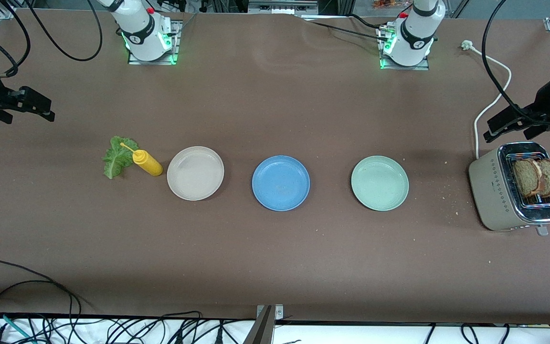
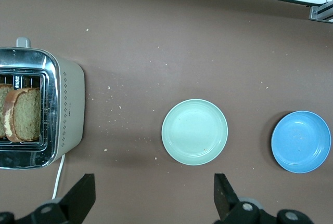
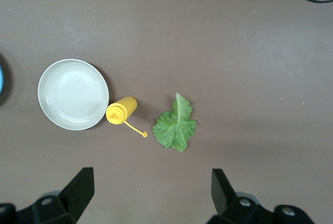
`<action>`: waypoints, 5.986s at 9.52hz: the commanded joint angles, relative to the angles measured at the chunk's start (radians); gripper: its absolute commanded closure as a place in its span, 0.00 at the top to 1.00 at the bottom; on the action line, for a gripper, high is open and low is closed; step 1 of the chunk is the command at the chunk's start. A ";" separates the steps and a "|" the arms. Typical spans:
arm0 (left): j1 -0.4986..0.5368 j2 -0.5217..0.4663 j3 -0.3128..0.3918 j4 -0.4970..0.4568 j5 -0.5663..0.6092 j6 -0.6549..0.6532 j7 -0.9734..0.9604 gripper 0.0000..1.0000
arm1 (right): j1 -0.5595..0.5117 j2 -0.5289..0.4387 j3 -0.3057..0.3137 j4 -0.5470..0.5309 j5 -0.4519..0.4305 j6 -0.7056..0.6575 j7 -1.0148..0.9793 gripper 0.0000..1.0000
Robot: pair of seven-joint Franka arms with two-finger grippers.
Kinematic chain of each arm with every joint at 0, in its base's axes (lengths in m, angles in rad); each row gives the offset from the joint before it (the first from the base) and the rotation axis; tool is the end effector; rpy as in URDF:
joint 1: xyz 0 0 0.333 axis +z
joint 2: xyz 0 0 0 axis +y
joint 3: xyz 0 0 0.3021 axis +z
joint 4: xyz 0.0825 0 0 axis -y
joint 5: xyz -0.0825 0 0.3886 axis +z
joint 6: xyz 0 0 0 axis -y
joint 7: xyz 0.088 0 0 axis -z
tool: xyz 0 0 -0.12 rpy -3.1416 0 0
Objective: Make sandwich in blue plate with both arms
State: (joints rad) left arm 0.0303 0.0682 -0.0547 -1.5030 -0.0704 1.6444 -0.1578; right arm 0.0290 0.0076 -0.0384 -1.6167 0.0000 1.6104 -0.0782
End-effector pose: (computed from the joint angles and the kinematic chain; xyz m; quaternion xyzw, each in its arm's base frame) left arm 0.5877 -0.0212 0.5982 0.9963 0.0680 0.0331 0.0402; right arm 0.5635 -0.0052 0.5749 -0.9994 -0.0344 0.0069 0.0002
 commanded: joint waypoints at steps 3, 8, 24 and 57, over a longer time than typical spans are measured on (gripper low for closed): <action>0.008 -0.002 -0.007 0.014 0.015 -0.018 0.015 1.00 | -0.001 -0.011 0.005 -0.008 0.003 -0.001 0.014 1.00; 0.008 -0.002 -0.007 0.014 0.015 -0.018 0.015 1.00 | -0.001 -0.011 0.005 -0.008 0.003 -0.004 0.014 1.00; 0.008 -0.001 -0.007 0.014 0.015 -0.020 0.014 1.00 | 0.000 -0.011 0.006 -0.008 0.006 -0.004 0.015 1.00; 0.141 0.047 0.010 0.018 0.121 -0.029 0.099 1.00 | 0.000 -0.011 0.006 -0.008 0.009 -0.006 0.017 1.00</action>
State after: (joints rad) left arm 0.1058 0.0818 -0.0403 -1.4987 0.0293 1.6239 -0.1517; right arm 0.0291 0.0076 -0.0350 -1.6167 0.0001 1.6104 -0.0765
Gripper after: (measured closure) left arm 0.000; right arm 0.000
